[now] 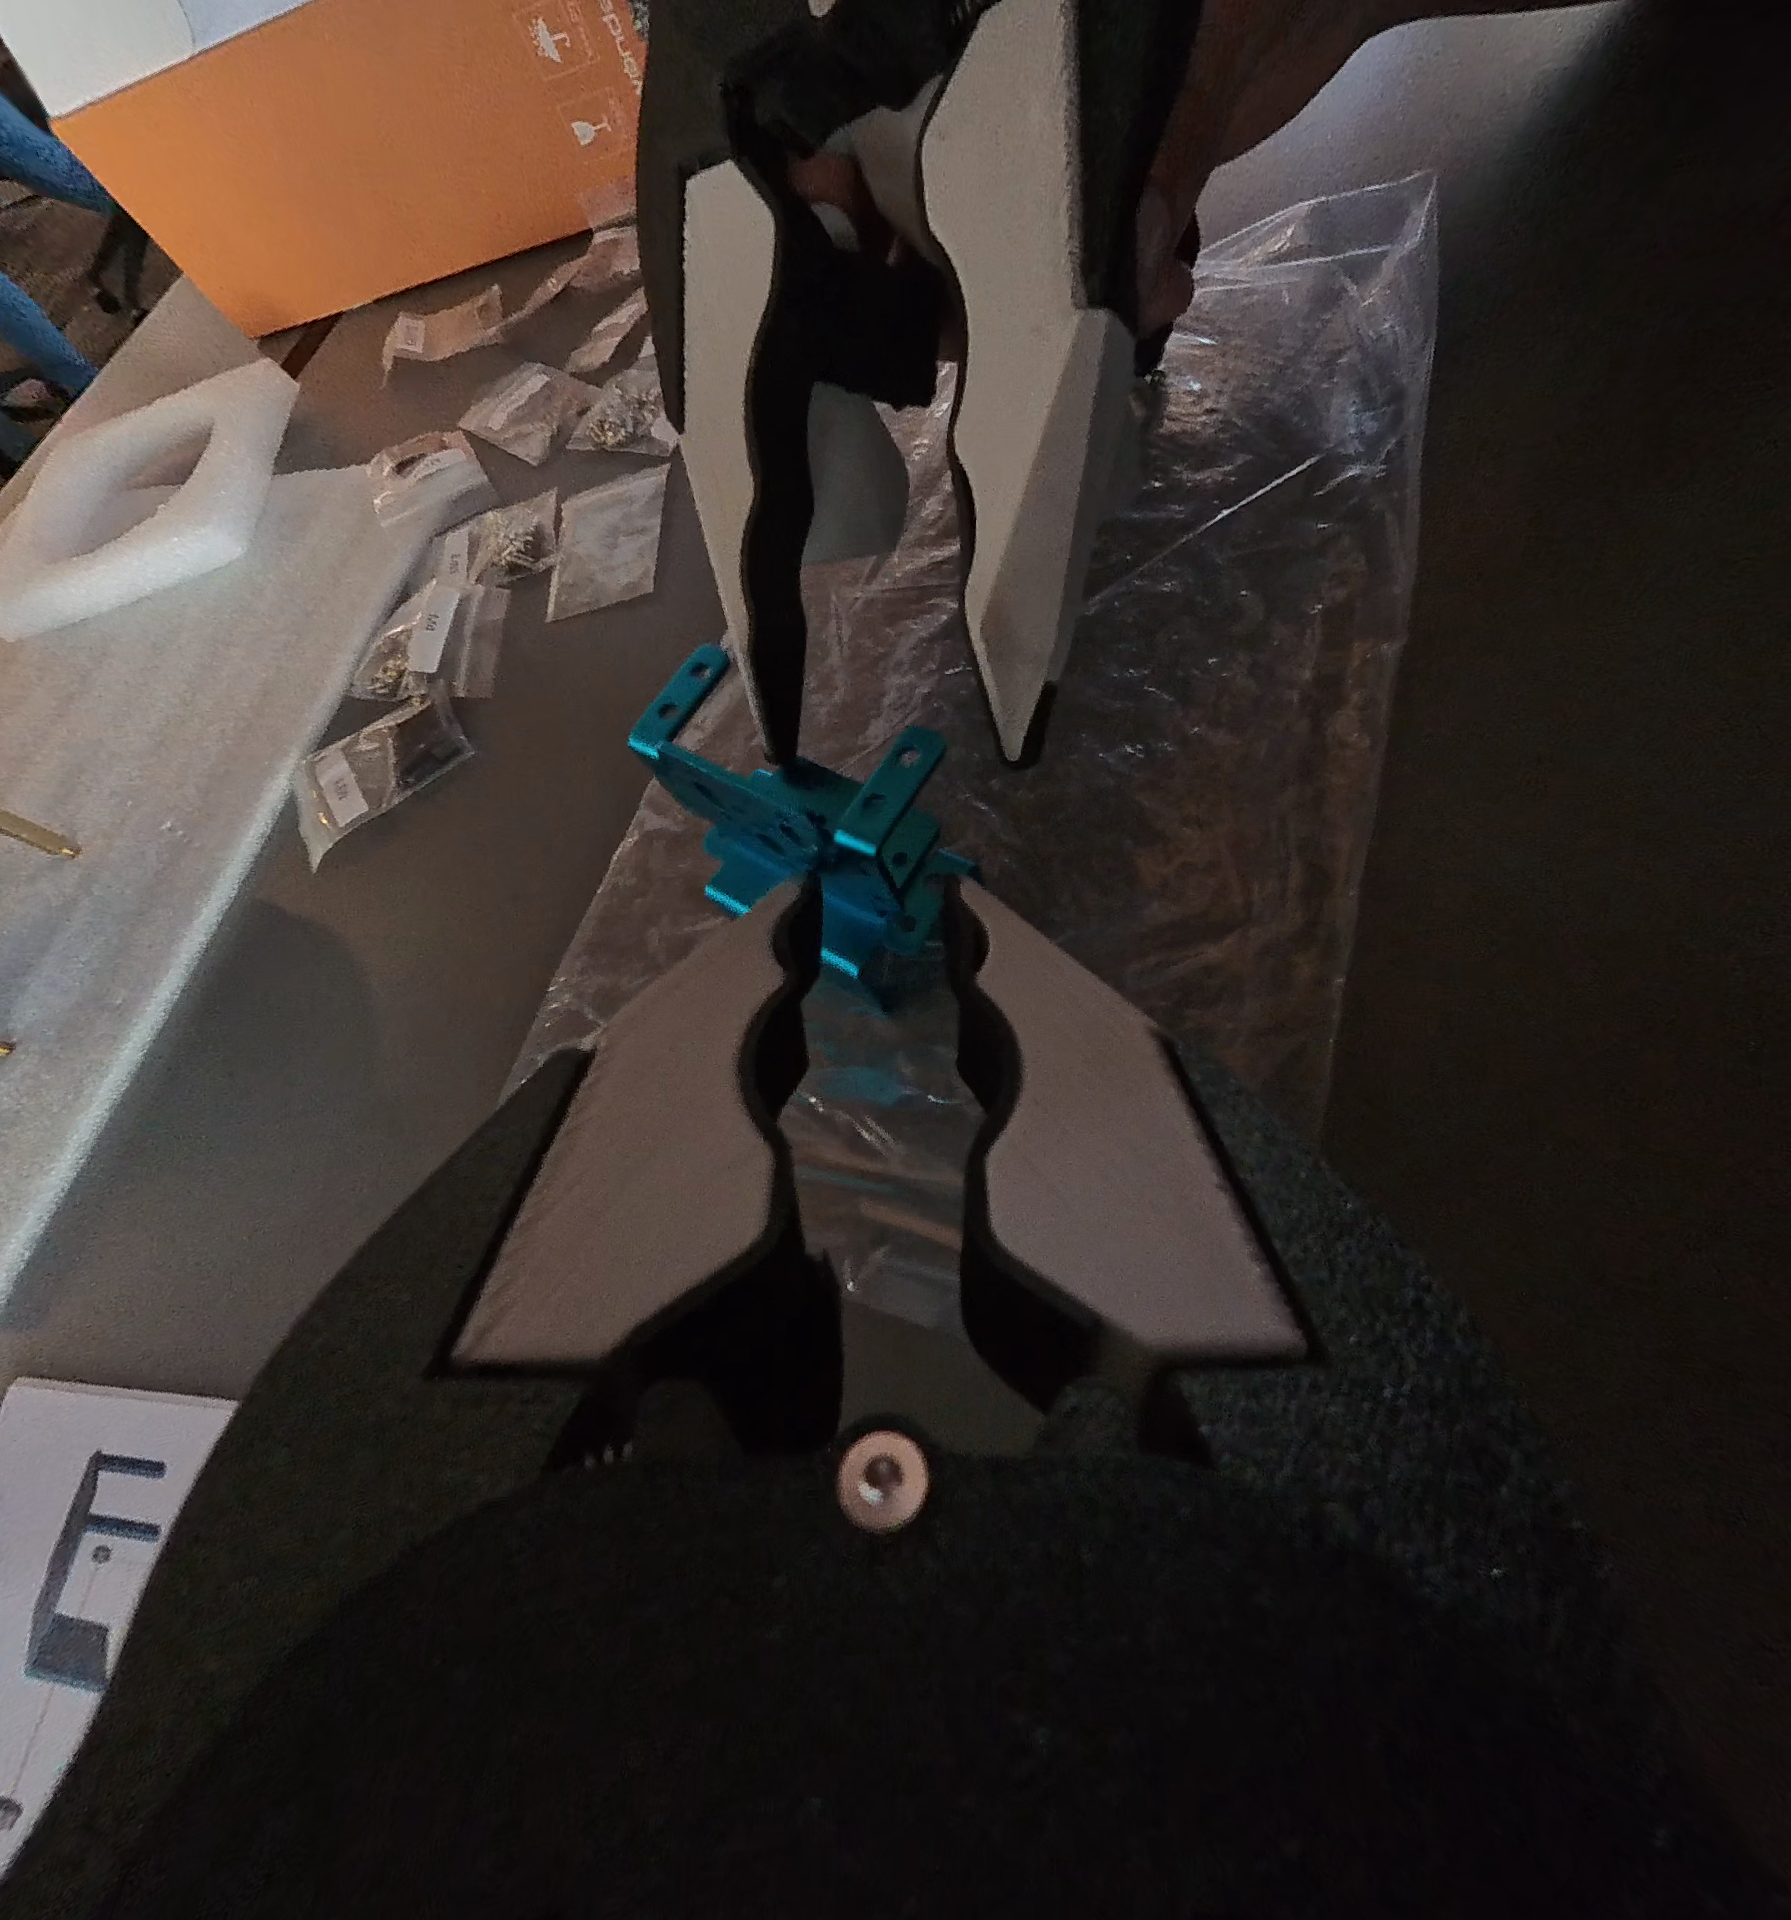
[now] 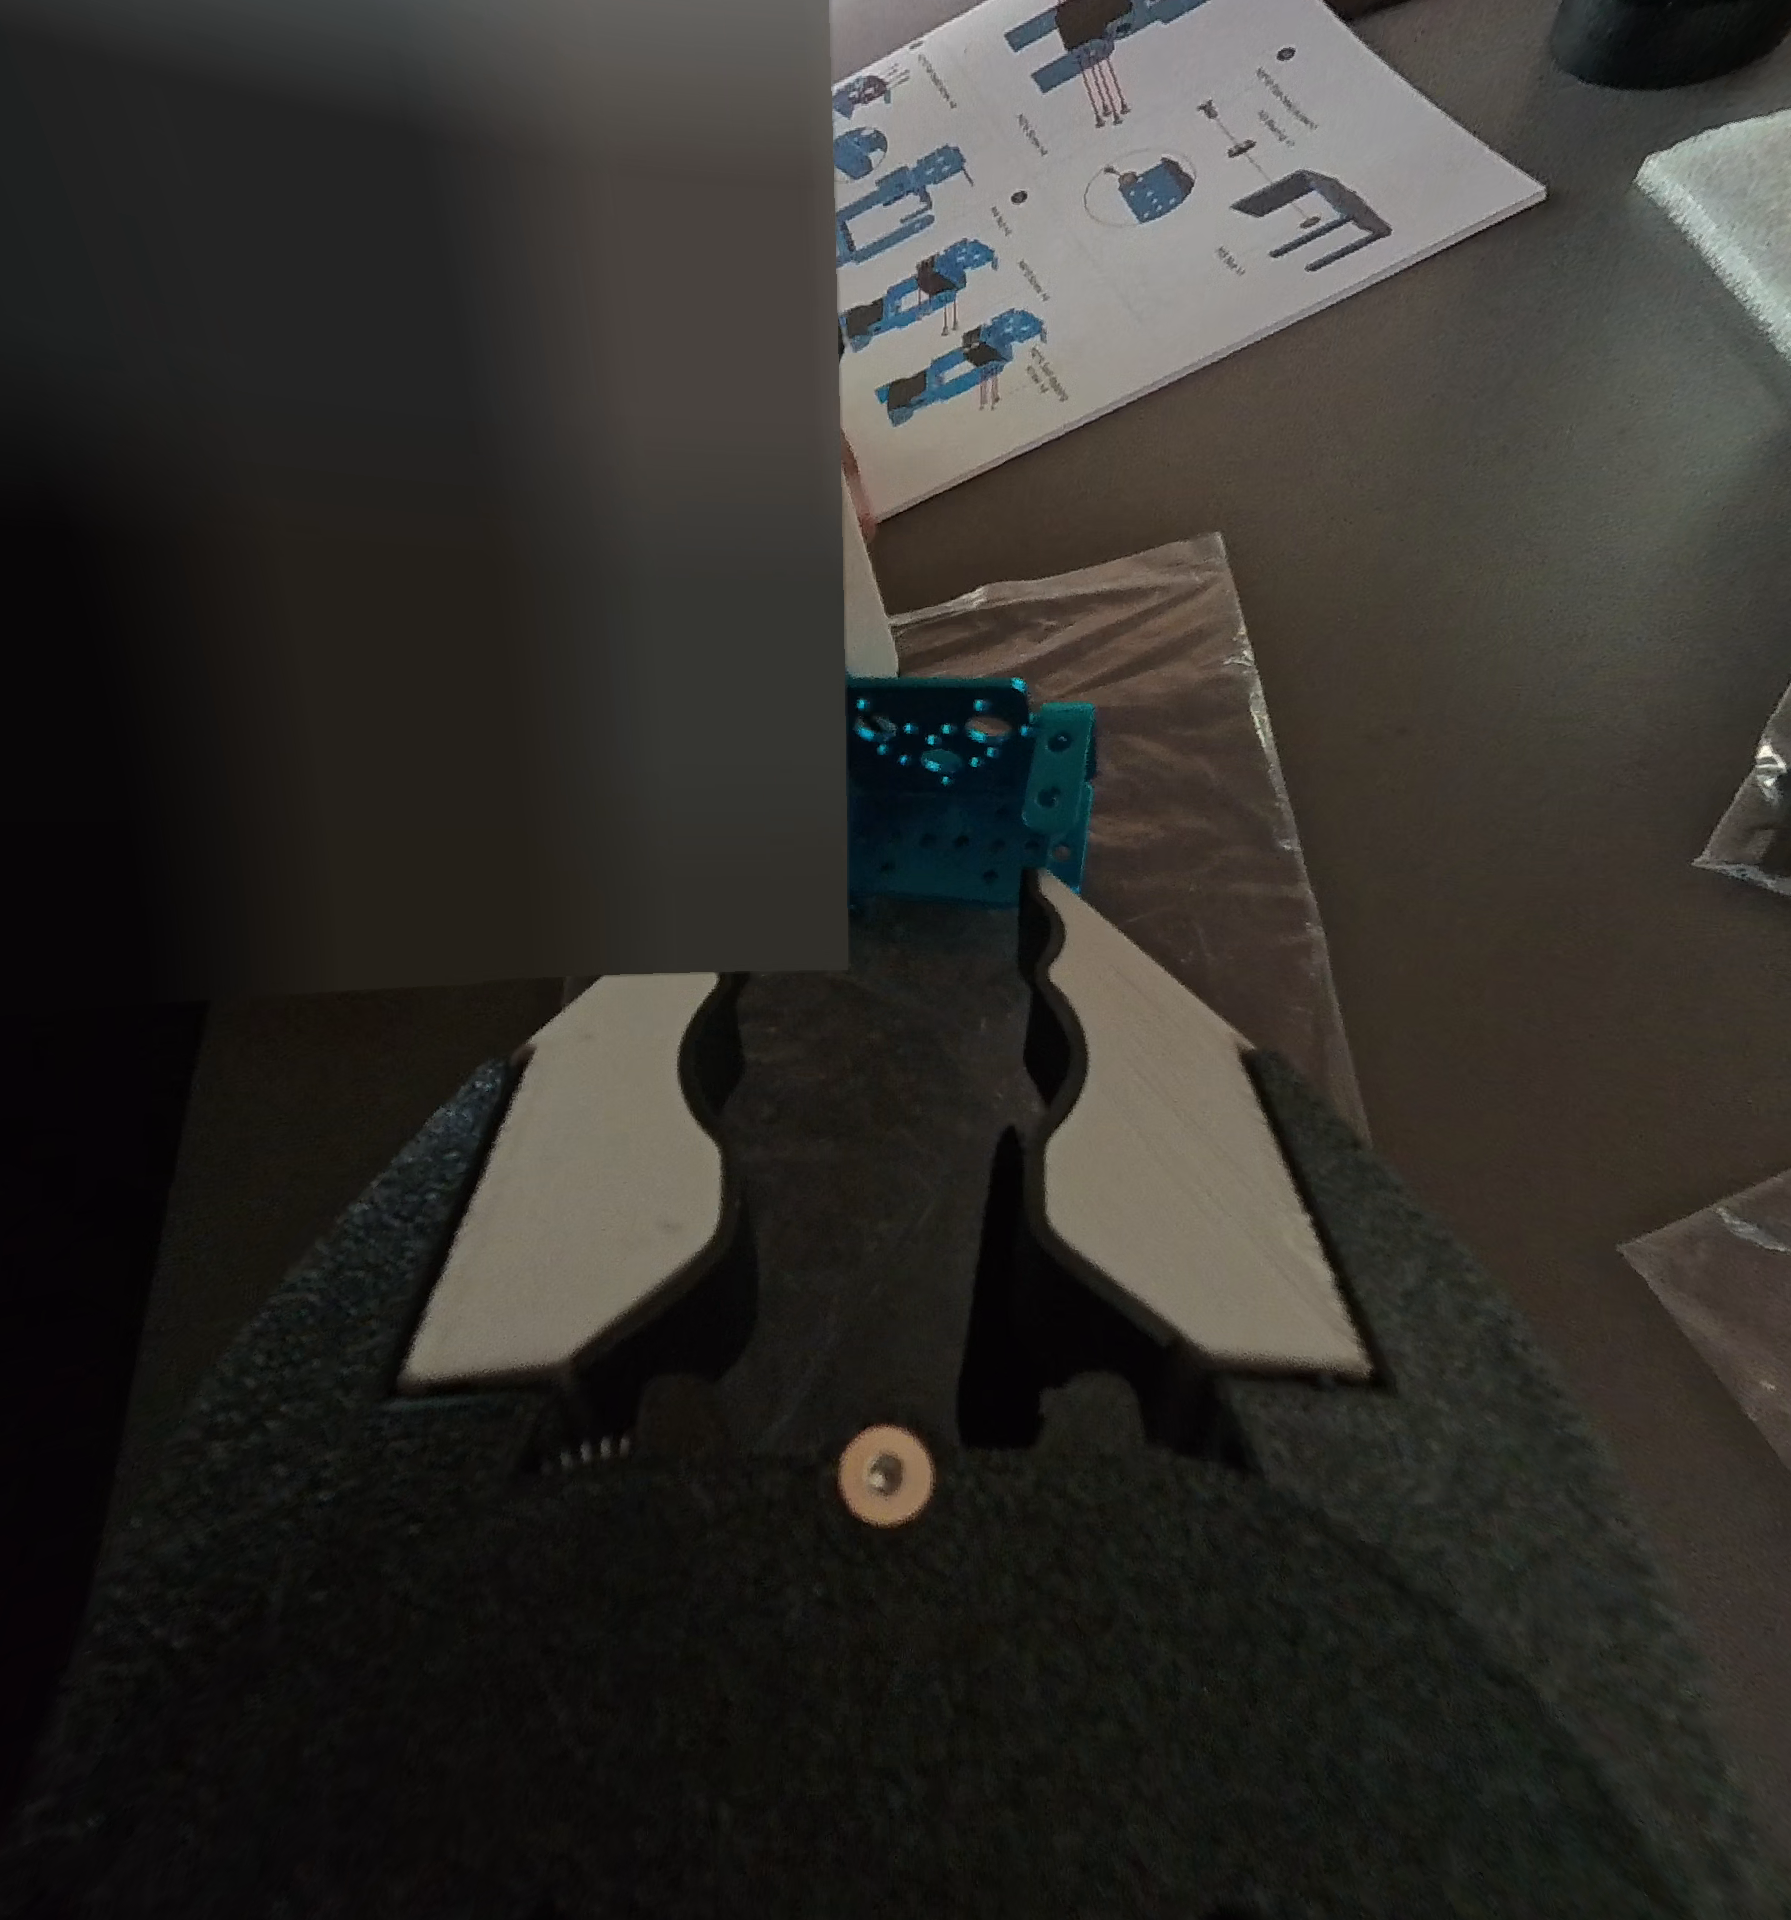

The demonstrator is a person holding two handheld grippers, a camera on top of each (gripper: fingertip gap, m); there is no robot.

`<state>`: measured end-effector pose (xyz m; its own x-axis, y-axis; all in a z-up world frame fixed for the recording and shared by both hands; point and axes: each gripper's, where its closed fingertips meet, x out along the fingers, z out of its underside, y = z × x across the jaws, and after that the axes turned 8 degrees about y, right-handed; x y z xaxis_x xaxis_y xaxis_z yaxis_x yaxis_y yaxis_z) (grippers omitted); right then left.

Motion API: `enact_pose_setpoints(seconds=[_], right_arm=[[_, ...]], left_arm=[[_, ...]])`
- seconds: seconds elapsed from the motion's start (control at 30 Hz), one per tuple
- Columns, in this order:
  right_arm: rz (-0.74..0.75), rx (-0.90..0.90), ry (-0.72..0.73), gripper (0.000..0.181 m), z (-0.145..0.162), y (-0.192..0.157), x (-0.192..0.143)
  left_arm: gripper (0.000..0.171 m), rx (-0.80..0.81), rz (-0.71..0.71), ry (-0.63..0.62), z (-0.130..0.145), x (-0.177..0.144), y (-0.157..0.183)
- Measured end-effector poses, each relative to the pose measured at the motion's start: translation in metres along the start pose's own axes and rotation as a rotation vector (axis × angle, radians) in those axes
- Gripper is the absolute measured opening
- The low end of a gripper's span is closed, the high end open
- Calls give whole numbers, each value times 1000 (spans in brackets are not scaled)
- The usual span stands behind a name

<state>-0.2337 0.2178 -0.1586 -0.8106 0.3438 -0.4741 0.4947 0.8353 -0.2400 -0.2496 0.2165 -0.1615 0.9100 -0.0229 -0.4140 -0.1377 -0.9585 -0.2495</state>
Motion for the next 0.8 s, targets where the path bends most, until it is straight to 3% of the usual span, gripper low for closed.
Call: enact_pose_setpoints(seconds=[0.8], right_arm=[[-7,2,1,50,0,-1,0]], left_arm=[[23,11,0,-20,3,0,1]])
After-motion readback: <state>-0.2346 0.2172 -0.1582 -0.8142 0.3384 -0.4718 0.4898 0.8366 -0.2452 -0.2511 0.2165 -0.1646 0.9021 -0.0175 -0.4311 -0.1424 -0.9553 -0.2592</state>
